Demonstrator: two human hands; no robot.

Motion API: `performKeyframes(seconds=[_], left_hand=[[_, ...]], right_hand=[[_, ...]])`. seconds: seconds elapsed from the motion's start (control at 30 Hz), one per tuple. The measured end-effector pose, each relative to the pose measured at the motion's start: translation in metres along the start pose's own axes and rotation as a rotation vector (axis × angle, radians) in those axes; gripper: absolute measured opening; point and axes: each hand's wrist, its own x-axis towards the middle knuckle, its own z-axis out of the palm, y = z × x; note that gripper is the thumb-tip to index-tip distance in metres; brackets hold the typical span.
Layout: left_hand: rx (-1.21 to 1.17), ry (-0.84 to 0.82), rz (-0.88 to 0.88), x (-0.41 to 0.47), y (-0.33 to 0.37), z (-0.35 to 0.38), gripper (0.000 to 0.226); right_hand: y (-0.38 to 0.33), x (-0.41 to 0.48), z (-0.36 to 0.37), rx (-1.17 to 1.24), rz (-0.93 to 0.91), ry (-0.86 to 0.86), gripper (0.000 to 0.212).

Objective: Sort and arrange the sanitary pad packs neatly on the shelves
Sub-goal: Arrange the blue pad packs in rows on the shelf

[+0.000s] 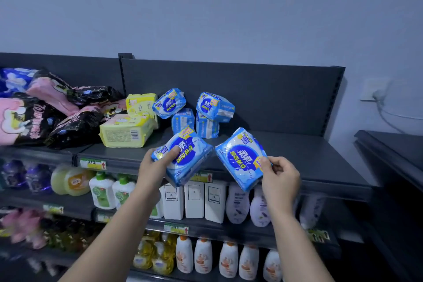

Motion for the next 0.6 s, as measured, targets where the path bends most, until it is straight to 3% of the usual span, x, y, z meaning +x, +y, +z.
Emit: performKeyframes(seconds=[0.37, 0.53, 0.6], left_hand=[[-0.055, -0.296, -0.208, -0.054, -0.030, 0.030, 0.057], [-0.088, -0.405, -0.298, -0.089, -0.045, 0.028, 0.050], [-0.106, -0.465, -0.334, -0.106, -0.050, 0.024, 0.058]], right_hand=[[-0.014, -0.056, -0.096, -0.193, -0.043, 0.318, 0.018], [-0.024, -0.107, -0.138, -0.284, -0.052, 0.496, 0.017], [-0.027, -0.130, -0.155, -0.315, -0.048, 0.573, 0.018]])
